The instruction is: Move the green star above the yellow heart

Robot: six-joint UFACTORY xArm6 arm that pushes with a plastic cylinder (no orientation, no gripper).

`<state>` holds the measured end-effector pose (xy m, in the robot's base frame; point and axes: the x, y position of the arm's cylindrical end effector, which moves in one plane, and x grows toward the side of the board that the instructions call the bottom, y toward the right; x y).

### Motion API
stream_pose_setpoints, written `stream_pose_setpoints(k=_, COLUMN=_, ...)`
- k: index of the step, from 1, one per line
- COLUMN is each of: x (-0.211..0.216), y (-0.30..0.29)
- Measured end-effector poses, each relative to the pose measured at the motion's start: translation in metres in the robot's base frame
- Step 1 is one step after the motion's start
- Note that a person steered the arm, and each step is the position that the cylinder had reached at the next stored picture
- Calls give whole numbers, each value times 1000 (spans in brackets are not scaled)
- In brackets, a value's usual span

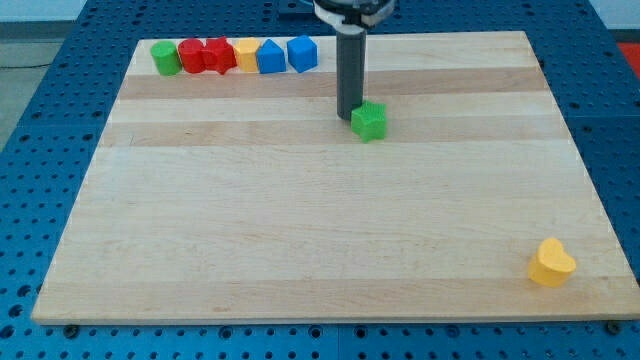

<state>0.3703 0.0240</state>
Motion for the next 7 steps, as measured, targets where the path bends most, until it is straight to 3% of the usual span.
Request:
stream_pose_setpoints(k=2, x=16, y=69)
stream_pose_setpoints(k=5, x=118, y=99)
stream_pose_setpoints(k=7, x=150, y=125)
